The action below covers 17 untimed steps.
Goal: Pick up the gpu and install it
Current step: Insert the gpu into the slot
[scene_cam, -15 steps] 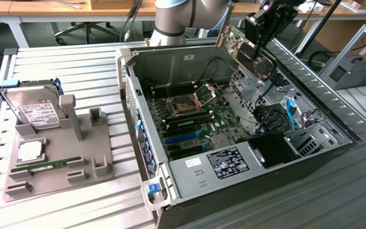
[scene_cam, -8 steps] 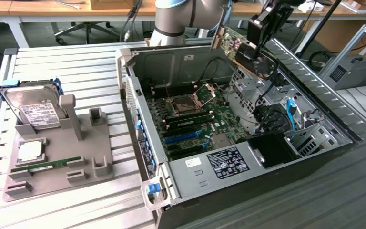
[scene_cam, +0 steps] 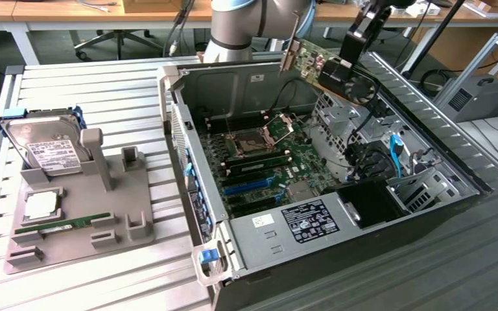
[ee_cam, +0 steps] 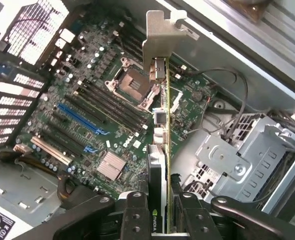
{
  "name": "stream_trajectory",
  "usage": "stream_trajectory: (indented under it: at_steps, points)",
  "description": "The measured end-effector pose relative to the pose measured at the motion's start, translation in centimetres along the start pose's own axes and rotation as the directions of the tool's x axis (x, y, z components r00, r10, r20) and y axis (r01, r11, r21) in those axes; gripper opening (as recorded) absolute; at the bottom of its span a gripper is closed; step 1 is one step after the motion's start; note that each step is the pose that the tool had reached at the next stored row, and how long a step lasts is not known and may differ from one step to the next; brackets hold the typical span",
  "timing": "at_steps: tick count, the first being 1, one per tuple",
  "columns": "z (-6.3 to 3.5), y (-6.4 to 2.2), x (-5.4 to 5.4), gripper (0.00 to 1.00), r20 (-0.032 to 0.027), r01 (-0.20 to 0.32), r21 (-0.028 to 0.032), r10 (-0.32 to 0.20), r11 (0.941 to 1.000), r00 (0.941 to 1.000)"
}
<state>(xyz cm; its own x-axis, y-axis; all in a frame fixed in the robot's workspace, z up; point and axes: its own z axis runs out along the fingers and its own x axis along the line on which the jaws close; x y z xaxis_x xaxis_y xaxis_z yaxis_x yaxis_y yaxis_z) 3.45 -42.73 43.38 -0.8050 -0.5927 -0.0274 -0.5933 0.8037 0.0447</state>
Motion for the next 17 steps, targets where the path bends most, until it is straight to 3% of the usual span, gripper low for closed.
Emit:
stream_trajectory:
  at_steps: [4,10,17]
  points:
    - [0.01,0.0,0.0,0.27,-0.0036,0.083,-0.0024,-0.083,0.9966,0.9966]
    - [0.01,0.01,-0.01,0.27,-0.0085,0.198,-0.0062,-0.198,0.9801,0.9801]
    - [0.03,0.02,-0.02,0.27,-0.014,0.346,-0.0121,-0.346,0.9382,0.9381]
